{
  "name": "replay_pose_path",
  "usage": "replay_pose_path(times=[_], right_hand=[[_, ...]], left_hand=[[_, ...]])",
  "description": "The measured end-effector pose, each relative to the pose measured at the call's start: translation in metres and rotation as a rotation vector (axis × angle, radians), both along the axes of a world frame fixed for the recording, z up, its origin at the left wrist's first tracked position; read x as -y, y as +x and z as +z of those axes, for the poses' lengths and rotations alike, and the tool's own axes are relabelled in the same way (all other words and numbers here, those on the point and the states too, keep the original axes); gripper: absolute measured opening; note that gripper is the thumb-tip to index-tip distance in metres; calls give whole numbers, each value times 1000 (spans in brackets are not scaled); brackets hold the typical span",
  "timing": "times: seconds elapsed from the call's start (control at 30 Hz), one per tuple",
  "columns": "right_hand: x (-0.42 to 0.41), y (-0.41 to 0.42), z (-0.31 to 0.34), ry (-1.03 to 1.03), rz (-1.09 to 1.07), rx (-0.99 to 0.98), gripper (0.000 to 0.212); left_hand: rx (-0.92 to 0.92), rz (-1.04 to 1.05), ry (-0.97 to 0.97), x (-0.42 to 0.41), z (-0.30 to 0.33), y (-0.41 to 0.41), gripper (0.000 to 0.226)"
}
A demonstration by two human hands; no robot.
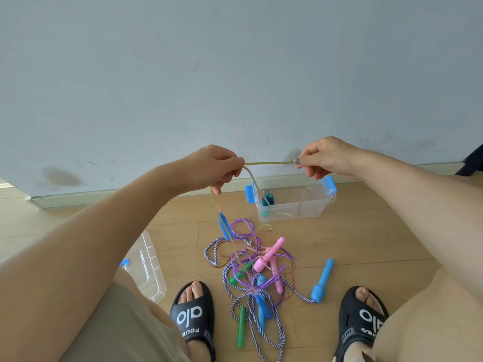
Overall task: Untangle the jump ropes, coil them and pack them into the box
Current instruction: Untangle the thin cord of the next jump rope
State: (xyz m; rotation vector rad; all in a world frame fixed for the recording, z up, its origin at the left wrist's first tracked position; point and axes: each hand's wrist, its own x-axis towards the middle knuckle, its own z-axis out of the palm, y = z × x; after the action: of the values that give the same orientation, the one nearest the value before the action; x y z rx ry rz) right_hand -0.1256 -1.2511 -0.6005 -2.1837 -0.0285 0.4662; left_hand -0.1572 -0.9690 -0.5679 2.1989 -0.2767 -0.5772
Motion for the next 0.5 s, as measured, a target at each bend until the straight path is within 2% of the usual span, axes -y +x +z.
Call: replay_pose_path(times=[0.1,0.17,0.2,0.23,0.3,0.37,0.4,0.5], right_hand=[[2,-4,0,-360,22,8,10],[-19,-9,3,-623,122,60,30],[-36,-11,7,-608,160,124,41],[-55,-14,14,-483,172,173,42],[-88,-23,31,-53,161,195,32],[-105,-30,40,201,110,159,25],[-106,-32,41,197,106,175,24],[-101,-34,34,-63,122,396,27]], left_hand=[[-18,5,-30,-1,1,-1,35],[-16,-10,-44,3,3,-2,35],[-15,-19,-53,6,3,-3,35],[-15,-25,-61,8,3,-3,34],[-14,-33,-70,12,5,-4,34],[-9,-38,-80,14,6,-5,35],[-6,-36,-88,14,8,-5,35],[-4,-25,-91,13,10,-7,33]])
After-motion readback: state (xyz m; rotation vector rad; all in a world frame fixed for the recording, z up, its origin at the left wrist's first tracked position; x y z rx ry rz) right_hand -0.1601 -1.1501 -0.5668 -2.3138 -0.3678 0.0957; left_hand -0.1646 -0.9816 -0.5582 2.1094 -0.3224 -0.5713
